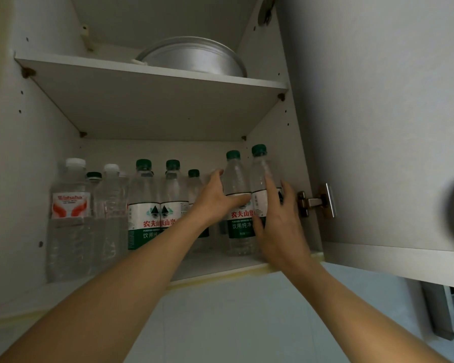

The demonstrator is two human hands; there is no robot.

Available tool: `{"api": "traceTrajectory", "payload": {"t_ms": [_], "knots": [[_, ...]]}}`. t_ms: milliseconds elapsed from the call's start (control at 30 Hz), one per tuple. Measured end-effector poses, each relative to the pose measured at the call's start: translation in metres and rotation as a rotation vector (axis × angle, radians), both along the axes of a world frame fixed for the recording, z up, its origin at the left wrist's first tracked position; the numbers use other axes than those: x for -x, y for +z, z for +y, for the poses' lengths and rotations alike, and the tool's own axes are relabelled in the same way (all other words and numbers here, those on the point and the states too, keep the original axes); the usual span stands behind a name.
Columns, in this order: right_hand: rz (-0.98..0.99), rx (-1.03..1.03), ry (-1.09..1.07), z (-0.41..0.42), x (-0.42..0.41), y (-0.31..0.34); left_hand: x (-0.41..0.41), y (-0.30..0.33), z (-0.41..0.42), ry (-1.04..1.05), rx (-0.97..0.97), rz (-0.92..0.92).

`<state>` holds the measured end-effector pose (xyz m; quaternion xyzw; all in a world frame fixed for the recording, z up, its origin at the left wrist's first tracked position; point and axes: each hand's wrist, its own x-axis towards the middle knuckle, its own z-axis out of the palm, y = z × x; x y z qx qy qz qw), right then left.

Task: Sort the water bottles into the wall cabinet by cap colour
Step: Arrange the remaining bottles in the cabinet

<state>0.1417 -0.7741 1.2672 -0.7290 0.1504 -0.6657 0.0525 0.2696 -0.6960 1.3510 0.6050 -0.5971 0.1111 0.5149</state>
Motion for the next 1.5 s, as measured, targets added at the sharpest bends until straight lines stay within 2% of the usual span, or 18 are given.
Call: {"api": "traceTrajectory", "payload": {"t_ms": [133,267,533,700,833,1100,1300,1500], "knots": [[0.008,-0.004,0.001,-0.002,0.003,0.0,0.002,0.005,-0.002,-0.034,-0.006,0.074],[0.021,-0.021,0.02,0.0,0.004,-0.001,0.0,0.007,0.007,-0.007,0.014,0.051],[-0.012,-0.024,0.046,0.001,0.004,0.0,-0.02,0.011,0.027,0.376,-0.031,-0.29],[0.001,-0.035,0.047,0.0,0.004,-0.001,-0.025,0.016,0.03,0.476,-0.094,-0.487],[0.003,-0.035,0.058,-0.001,0.005,-0.001,-0.026,0.027,0.026,0.669,-0.159,-0.659],[0.004,-0.046,0.082,-0.001,0.006,-0.002,-0.038,0.034,0.022,0.698,-0.18,-0.782],[0.006,-0.049,0.1,-0.001,0.006,-0.001,-0.051,0.035,0.02,0.861,-0.205,-0.88],[0.003,-0.047,0.099,-0.004,0.006,0.0,-0.049,0.042,0.015,0.879,-0.186,-0.936]]}}
